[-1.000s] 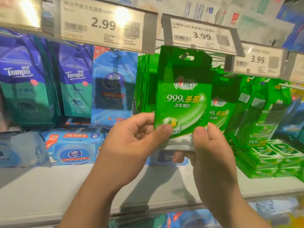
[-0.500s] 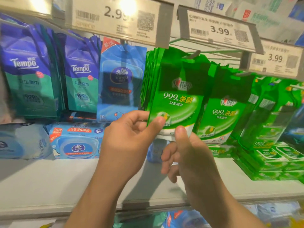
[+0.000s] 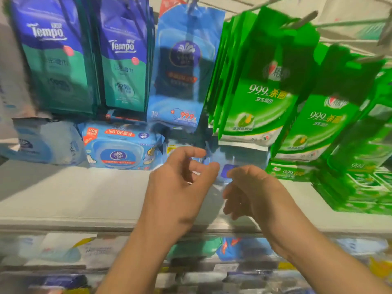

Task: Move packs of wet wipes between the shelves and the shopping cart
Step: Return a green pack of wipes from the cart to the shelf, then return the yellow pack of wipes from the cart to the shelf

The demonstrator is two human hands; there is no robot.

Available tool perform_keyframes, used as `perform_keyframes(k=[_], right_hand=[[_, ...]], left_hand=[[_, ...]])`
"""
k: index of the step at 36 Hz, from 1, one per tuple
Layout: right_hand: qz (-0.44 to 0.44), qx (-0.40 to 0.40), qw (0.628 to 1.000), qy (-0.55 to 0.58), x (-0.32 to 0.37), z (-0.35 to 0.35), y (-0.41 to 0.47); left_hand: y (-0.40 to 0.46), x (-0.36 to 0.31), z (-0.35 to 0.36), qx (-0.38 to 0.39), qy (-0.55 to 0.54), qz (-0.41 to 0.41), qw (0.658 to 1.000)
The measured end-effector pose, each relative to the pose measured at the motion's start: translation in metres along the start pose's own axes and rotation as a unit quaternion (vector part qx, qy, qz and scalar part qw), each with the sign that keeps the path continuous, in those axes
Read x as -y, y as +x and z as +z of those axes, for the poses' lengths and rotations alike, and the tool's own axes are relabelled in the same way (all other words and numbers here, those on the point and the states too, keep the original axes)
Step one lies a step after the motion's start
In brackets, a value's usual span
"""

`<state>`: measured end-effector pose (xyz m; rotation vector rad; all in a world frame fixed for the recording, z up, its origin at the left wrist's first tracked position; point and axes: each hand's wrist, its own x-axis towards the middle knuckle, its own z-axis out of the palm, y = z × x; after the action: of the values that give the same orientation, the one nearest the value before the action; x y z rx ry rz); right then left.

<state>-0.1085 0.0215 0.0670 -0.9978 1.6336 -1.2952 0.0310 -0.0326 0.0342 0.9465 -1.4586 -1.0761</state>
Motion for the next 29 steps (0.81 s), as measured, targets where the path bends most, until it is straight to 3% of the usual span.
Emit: perform_keyframes(k=[7, 17, 24, 29], right_hand=[[-0.017, 0.028, 0.996, -0.082, -0.016, -0.021, -0.022], [-0.037, 0.096, 0.990, -0.101, -0.024, -0.076, -0.045], [-0.128, 0.101, 0.957, -0.241, -0.041, -0.122, -0.080], [-0.150, 0.164, 0.921, -0.321, -0.058, -0.133, -0.099]], left_hand=[[-0.031, -0.007, -0.009, 0.026, 0.118, -0.025, 0.992], [-0.090, -0.036, 0.003, -0.046, 0.190, -0.017, 0.981], [-0.153, -0.055, 0.014, -0.055, 0.302, -0.052, 0.950], [-0.210, -0.063, 0.011, -0.074, 0.362, -0.093, 0.925]])
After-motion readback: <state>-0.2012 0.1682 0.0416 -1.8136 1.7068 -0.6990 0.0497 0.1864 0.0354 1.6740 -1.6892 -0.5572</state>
